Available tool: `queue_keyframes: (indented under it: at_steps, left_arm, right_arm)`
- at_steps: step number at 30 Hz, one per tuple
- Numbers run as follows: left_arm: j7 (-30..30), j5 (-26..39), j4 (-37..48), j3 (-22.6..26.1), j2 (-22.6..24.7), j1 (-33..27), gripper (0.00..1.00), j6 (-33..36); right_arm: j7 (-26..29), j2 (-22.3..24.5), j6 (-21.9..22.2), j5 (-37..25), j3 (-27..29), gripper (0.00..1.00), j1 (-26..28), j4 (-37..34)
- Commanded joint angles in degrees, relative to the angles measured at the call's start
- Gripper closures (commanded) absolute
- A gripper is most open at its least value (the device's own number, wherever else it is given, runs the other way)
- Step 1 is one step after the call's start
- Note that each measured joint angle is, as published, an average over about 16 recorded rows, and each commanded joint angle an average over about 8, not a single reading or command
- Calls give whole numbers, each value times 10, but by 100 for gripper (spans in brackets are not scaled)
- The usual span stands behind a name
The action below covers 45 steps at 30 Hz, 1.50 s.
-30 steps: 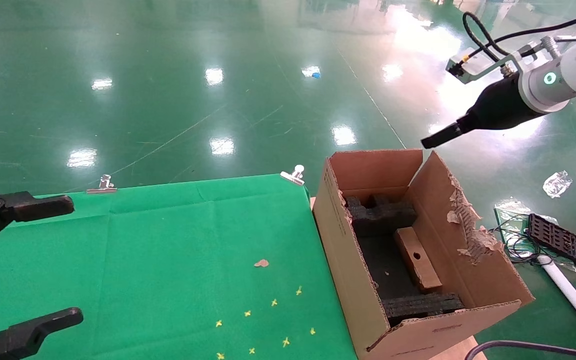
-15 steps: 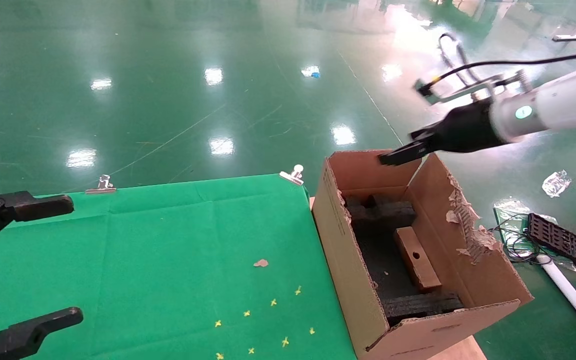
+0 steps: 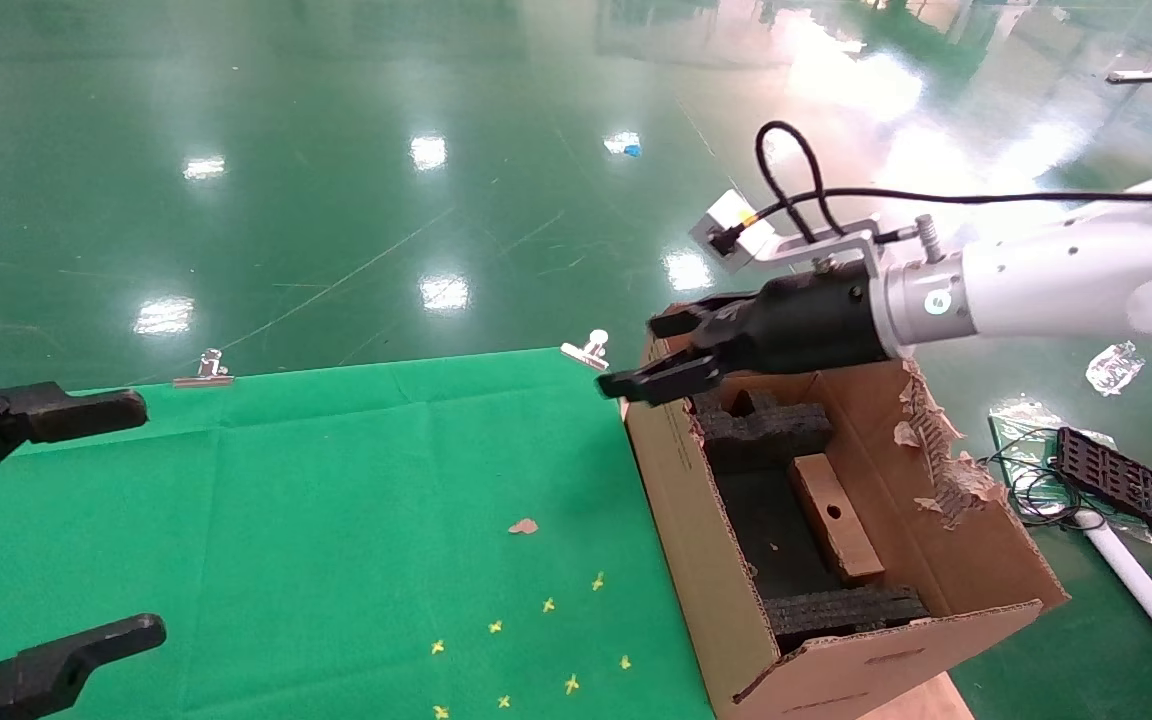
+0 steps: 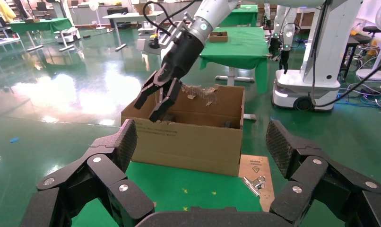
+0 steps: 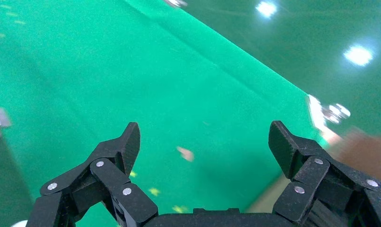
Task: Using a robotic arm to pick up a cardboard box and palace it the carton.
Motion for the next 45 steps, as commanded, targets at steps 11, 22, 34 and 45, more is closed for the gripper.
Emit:
queue_keyframes:
  at_steps: [11,22,34,45]
  left_arm:
    - [0,0,0,0,0,0,0,0]
    - [0,0,0,1,0,0,0,0]
    - [1,-1,0,1,0,0,0,0]
    - [1,-1,0,1,-1,0,0,-1]
  right_arm:
    - [-54,20,-44,66,151,0,-123,110]
    - [-104,38,-85,127,289,0,-236,211]
    - [-156,57,-127,191,433,0,-354,317]
    - [-171,63,-141,213,481,0,-392,351]
